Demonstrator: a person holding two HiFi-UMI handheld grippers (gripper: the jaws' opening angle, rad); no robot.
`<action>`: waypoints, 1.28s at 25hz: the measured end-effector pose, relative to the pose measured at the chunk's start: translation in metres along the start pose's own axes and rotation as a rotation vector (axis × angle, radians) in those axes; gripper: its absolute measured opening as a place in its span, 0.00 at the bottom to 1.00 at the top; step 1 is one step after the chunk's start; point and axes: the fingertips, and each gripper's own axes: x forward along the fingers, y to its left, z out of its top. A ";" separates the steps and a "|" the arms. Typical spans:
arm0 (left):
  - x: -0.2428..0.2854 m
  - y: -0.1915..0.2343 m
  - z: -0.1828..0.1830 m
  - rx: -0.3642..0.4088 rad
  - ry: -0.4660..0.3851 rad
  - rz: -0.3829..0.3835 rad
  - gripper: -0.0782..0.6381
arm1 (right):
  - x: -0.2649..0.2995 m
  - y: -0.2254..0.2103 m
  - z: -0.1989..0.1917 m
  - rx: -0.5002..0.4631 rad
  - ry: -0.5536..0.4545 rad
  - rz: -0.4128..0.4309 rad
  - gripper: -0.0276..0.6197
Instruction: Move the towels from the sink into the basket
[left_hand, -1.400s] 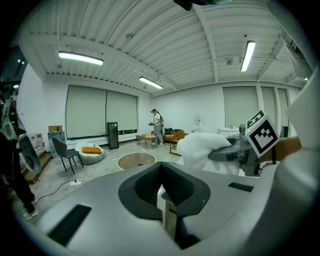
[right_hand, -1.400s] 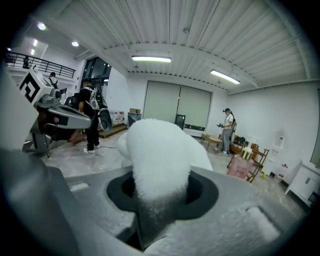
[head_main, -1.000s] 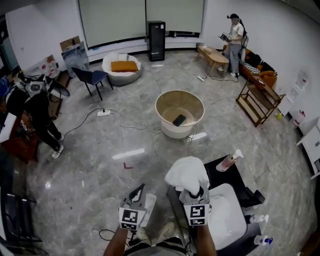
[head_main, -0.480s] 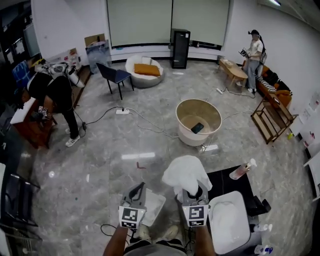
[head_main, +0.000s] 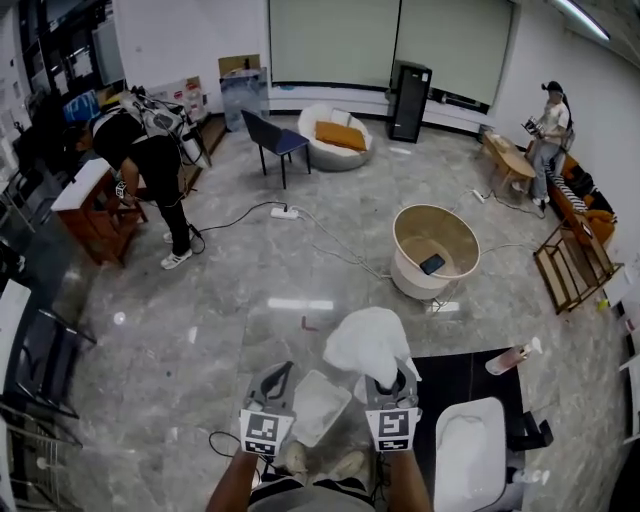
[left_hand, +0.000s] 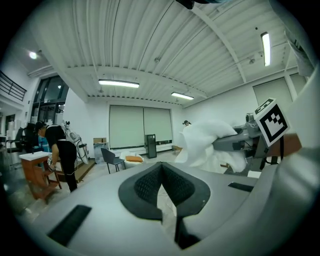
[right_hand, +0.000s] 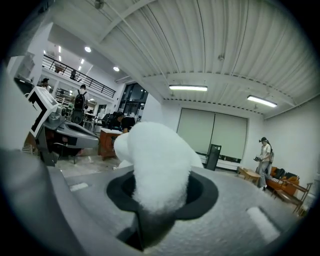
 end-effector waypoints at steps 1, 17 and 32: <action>-0.003 0.004 -0.004 -0.003 0.005 0.011 0.12 | 0.003 0.006 0.000 0.000 -0.001 0.011 0.25; -0.031 0.066 -0.060 -0.052 0.088 0.100 0.12 | 0.053 0.083 -0.036 0.039 0.069 0.131 0.25; 0.005 0.084 -0.173 -0.118 0.198 0.122 0.12 | 0.099 0.133 -0.151 0.033 0.211 0.239 0.25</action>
